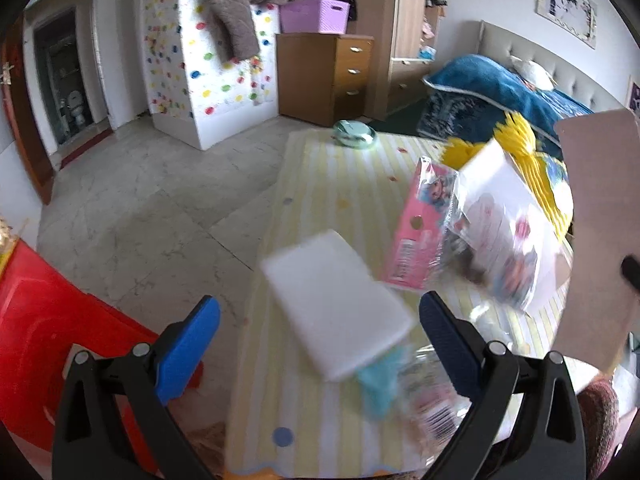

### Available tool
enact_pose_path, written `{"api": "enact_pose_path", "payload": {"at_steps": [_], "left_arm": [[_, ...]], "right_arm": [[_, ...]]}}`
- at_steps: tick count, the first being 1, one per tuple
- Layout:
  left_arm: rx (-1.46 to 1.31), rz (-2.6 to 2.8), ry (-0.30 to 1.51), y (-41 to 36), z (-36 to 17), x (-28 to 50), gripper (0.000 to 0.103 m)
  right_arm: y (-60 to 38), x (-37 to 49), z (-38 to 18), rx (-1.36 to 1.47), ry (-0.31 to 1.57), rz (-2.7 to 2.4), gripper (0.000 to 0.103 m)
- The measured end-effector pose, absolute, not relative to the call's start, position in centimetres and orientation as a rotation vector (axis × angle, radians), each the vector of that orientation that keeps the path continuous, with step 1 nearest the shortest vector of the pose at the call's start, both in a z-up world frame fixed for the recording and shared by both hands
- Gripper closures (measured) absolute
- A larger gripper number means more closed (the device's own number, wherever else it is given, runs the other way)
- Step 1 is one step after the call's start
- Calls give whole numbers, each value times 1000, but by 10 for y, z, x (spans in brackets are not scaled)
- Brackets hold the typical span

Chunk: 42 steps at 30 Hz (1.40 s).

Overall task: Collect trash
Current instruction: 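Reach the left tool toward the white foam block on the table, then close the left tool on the white foam block and lift it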

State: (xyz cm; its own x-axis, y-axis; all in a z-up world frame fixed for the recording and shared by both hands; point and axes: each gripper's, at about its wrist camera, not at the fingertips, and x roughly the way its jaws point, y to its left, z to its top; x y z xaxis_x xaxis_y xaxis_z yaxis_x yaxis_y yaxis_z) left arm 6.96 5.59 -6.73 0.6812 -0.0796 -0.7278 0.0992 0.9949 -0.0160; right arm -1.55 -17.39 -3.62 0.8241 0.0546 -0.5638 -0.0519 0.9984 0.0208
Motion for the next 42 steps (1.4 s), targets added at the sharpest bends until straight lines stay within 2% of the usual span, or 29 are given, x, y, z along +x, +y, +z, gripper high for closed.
{"api": "enact_pose_path", "payload": {"at_steps": [6, 18, 20, 21, 23, 25, 26, 36, 37, 38, 40, 42], "left_arm": [[39, -84, 909, 53, -102, 83, 6], [151, -36, 913, 28, -105, 83, 8], [156, -36, 906, 30, -106, 85, 33], [151, -41, 911, 32, -107, 86, 41], [109, -77, 920, 39, -109, 88, 69], [53, -120, 913, 47, -106, 87, 86], [40, -132, 903, 48, -104, 86, 91], [57, -291, 828, 37, -88, 78, 91], [69, -298, 826, 34, -88, 77, 80], [83, -297, 821, 32, -88, 76, 59], [108, -279, 796, 29, -88, 74, 35], [115, -277, 800, 28, -90, 75, 32]], "right_arm": [[-194, -24, -37, 28, 605, 40, 102], [-211, -24, -43, 78, 628, 36, 102], [-212, -25, -43, 79, 628, 39, 102], [-212, -26, -43, 79, 628, 40, 102], [-213, -27, -43, 81, 627, 41, 102], [-214, -27, -42, 84, 627, 42, 102], [-215, -27, -42, 87, 627, 42, 102], [-220, -28, -46, 113, 644, 49, 102], [-221, -28, -47, 113, 645, 48, 102], [-221, -28, -47, 114, 647, 47, 102], [-223, -28, -49, 115, 650, 46, 102], [-224, -28, -51, 116, 655, 46, 102]]}}
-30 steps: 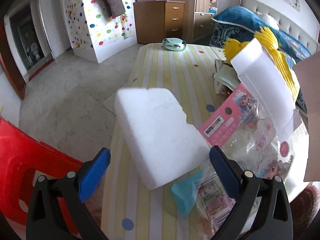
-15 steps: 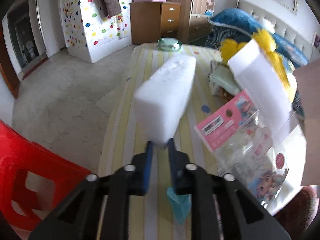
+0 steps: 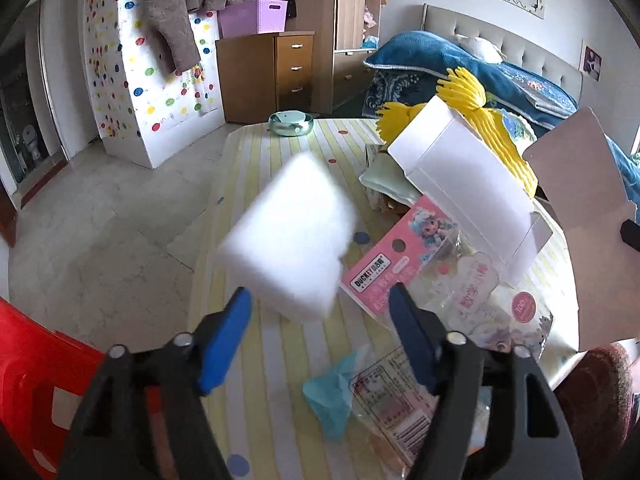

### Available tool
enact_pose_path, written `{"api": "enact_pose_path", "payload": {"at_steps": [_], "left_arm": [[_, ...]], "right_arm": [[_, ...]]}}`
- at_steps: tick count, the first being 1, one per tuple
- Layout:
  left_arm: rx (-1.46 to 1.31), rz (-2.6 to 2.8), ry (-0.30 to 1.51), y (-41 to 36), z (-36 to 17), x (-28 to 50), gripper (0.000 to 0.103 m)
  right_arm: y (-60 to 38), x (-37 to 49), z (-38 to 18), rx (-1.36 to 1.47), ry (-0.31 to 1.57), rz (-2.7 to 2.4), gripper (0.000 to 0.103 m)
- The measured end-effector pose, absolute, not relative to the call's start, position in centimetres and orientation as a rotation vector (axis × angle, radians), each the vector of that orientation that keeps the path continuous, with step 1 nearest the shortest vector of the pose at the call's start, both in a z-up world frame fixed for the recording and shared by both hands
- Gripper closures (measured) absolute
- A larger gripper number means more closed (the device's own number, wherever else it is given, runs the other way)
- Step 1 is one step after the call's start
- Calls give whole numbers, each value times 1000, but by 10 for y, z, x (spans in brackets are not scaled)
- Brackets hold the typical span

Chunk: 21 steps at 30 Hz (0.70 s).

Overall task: Collect trash
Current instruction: 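Close the left tool on the white foam block and lift it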

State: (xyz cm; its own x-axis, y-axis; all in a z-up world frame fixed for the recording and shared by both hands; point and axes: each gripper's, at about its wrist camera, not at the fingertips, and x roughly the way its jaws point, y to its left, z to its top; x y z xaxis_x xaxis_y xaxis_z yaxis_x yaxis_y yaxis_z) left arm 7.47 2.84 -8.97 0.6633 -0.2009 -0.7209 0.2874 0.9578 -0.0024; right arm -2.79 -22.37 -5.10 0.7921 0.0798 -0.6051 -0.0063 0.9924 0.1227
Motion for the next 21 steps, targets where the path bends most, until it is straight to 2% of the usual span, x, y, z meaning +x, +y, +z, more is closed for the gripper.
{"api": "enact_pose_path", "payload": {"at_steps": [10, 14, 21], "left_arm": [[40, -260, 836, 46, -95, 82, 32], [44, -198, 784, 57, -86, 86, 13], [118, -158, 823, 58, -98, 113, 13]], "right_arm": [[-225, -22, -57, 118, 675, 50, 102], [-225, -19, -57, 115, 674, 49, 102], [-226, -14, -56, 107, 682, 40, 102]]}}
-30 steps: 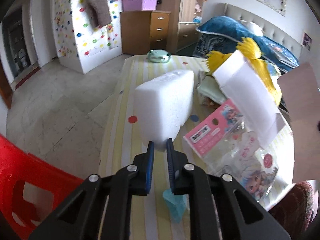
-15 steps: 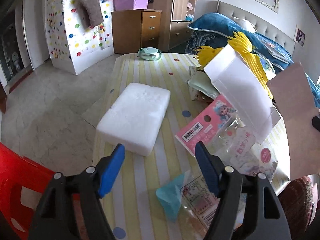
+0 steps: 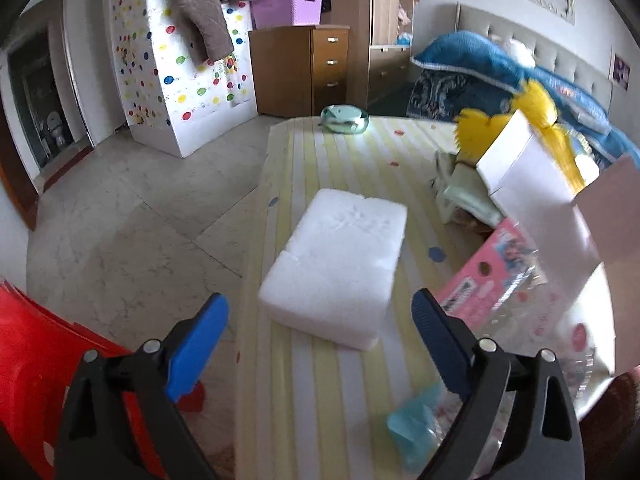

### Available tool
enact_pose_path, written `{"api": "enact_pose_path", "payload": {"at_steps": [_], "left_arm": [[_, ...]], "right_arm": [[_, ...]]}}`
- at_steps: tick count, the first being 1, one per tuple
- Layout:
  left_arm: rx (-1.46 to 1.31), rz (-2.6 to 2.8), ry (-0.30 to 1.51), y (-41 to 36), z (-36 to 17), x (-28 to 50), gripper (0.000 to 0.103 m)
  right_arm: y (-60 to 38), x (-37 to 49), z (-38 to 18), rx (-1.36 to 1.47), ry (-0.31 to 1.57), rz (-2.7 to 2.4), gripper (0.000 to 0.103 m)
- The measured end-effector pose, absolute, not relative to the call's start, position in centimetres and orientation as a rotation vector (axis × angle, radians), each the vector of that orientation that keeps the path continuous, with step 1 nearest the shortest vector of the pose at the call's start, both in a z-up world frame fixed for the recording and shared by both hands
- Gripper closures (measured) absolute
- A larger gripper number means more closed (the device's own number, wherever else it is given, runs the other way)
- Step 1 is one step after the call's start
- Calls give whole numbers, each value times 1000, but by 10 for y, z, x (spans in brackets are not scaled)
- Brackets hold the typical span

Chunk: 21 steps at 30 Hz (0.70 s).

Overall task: Collect trash
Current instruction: 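Close the left tool on the white foam block and lift it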

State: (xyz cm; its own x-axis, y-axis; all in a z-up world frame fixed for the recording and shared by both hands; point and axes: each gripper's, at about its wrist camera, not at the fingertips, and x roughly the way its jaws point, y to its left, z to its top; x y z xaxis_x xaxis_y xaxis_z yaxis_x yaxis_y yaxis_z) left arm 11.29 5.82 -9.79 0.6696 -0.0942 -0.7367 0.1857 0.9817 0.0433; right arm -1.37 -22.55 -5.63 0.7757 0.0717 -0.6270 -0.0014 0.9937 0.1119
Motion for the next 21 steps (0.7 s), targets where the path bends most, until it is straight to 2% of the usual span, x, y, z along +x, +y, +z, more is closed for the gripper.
{"api": "enact_pose_path", "payload": {"at_steps": [1, 3, 4, 7, 14, 21], "left_arm": [[128, -161, 833, 57, -100, 117, 14], [136, -170, 854, 55, -104, 121, 25], [145, -175, 866, 54, -106, 124, 34], [153, -161, 855, 54, -101, 121, 42], [120, -197, 718, 49, -41, 80, 43], [117, -330, 608, -14, 4, 37, 41]], "right_arm": [[-226, -13, -56, 106, 683, 39, 102], [-226, -13, -55, 106, 682, 39, 102], [-226, -13, -55, 106, 680, 39, 102], [-228, -14, -53, 106, 674, 40, 102], [-240, -29, -37, 136, 622, 39, 102], [-274, -59, -26, 180, 589, -36, 102]]}}
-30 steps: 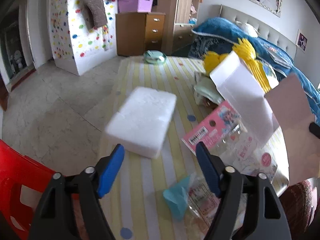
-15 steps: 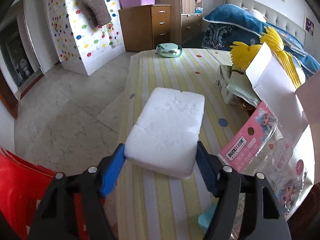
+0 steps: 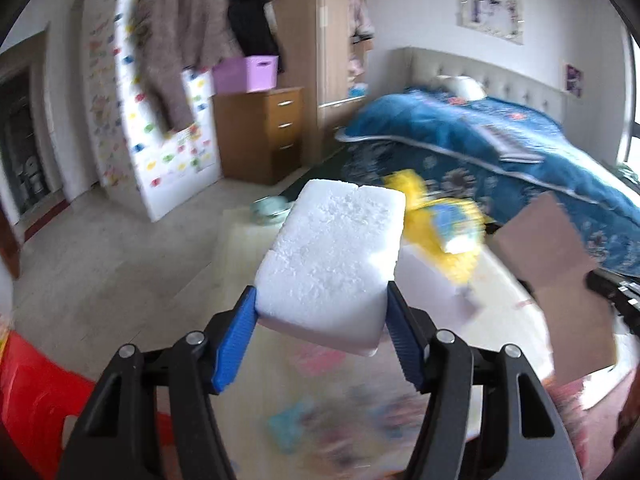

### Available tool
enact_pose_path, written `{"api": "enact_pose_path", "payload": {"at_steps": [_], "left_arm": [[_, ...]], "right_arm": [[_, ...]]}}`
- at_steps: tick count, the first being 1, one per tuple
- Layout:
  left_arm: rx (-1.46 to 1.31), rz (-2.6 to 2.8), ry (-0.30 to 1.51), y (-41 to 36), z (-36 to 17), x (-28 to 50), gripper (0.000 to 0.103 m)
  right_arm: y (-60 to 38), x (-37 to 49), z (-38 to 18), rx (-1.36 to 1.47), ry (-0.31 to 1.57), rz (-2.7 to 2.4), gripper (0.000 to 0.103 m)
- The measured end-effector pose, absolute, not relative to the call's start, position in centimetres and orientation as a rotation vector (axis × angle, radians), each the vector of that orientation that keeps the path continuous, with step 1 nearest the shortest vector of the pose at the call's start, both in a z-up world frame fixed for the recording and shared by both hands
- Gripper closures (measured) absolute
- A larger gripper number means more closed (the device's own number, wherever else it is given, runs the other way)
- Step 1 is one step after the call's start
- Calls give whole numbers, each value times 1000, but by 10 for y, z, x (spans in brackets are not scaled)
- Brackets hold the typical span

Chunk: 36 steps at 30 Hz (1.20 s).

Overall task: Collect trash
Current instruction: 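Close the left tool on the white foam block and lift it, then carry the foam block to the pink wastebasket and open the left tool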

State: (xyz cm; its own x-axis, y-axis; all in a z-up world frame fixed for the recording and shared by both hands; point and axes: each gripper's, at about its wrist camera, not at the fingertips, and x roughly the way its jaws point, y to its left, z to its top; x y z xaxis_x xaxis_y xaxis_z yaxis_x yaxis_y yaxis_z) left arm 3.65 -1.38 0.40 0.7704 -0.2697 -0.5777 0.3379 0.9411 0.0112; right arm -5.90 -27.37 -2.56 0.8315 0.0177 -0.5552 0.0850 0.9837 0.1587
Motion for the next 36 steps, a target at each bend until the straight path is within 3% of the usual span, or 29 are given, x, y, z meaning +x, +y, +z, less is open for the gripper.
{"api": "enact_pose_path", "payload": {"at_steps": [7, 15, 28, 30, 32, 34, 36], "left_arm": [[166, -497, 601, -124, 4, 34, 41], [222, -730, 706, -252, -46, 5, 40], [317, -917, 826, -377, -96, -20, 36], [324, -929, 840, -387, -101, -20, 32], [342, -939, 862, -399, -107, -18, 19], [350, -940, 868, -403, -109, -18, 18], [350, -942, 866, -401, -108, -17, 18]], "right_arm": [[-332, -106, -29, 231, 583, -196, 102], [-410, -161, -49, 268, 604, -480, 102], [-499, -166, -105, 417, 693, -657, 101], [-507, -163, -112, 430, 695, -659, 98], [-514, -159, -120, 445, 707, -657, 92], [-518, -159, -123, 463, 704, -658, 73], [-516, -162, -121, 459, 687, -662, 71]]}}
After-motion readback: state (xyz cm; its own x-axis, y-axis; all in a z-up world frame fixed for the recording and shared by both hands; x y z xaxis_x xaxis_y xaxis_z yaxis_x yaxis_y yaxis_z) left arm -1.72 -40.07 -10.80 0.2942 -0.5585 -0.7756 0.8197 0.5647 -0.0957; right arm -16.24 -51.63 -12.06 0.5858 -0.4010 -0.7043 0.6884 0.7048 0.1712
